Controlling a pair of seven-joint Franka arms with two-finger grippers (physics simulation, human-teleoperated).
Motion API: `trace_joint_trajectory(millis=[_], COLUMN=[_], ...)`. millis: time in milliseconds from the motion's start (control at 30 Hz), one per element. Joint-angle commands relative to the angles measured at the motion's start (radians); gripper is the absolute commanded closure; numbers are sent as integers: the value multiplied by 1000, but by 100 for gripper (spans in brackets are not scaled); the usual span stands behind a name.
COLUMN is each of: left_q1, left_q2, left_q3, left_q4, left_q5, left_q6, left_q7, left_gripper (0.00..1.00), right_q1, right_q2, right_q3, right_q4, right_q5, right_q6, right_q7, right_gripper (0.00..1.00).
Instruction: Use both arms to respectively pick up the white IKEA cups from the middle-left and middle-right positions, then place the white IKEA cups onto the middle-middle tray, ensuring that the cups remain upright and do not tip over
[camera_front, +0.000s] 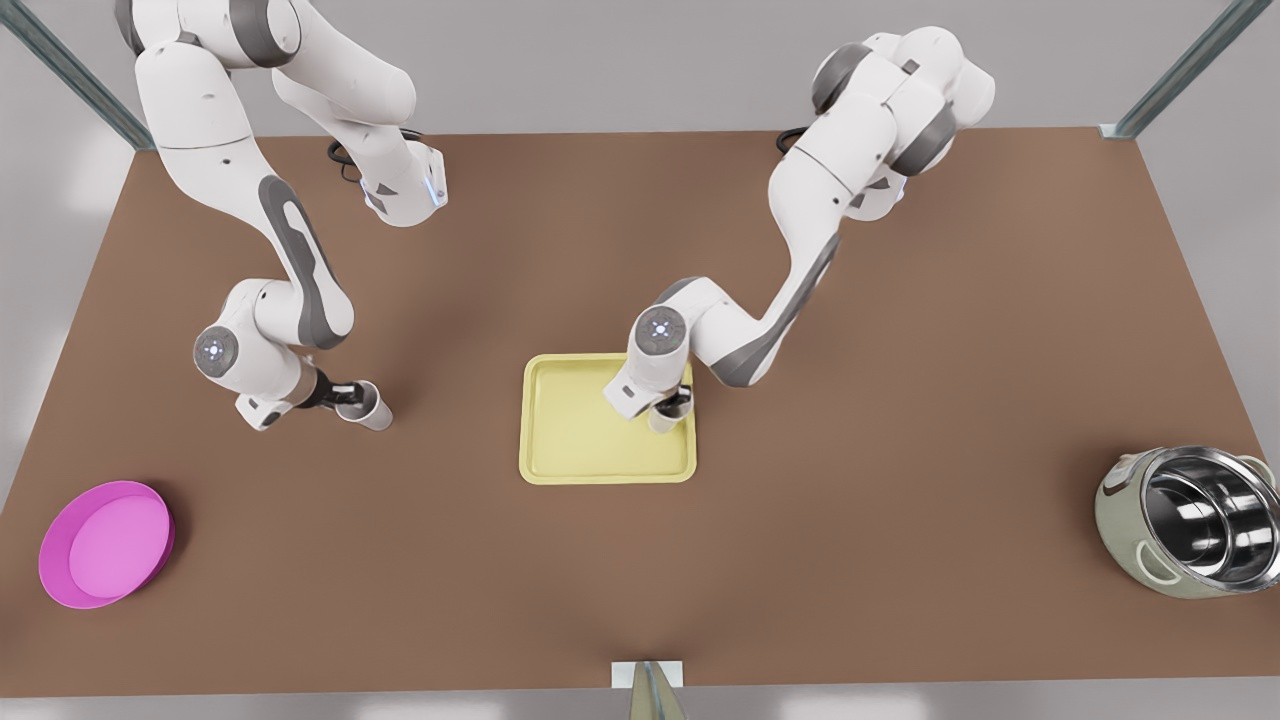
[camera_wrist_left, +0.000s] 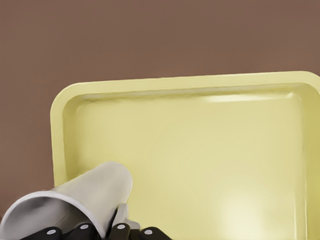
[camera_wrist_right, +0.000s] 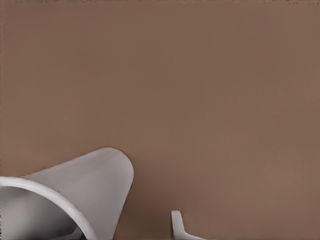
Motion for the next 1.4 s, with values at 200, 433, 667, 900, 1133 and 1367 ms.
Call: trace_joint_trajectory(millis=[200,433,667,900,1133,1367], left_q1=[-9,-5,26,471,402,402], left_q2=[6,-7,-224,-539,-509,-501], left_q3=[0,-3,-16,167,173,173], left_q4=[2,4,75,-109,-70,-70], left_q5=[11,2,-15,-30,-112,-116], left_q6=[6,-6,-440,-572,-664,-662], left_q7=[-465,-482,-459,653,640,638], left_gripper=[0,0,0,0,0,0], right_q1=[31,76,218,385,545,560], right_q2=[-5,1,-7,58,174,223], right_q3=[0,54,56,54,53,53], right_q4=[34,179,199,302,445,446], right_q5=[-10,-12,-7,5,2,-7], right_q6=[-15,-123,-124,-114,-94,-60], right_q7=[-1,-1,-1,128,399,399], right_gripper=[79,79,79,79,79,79])
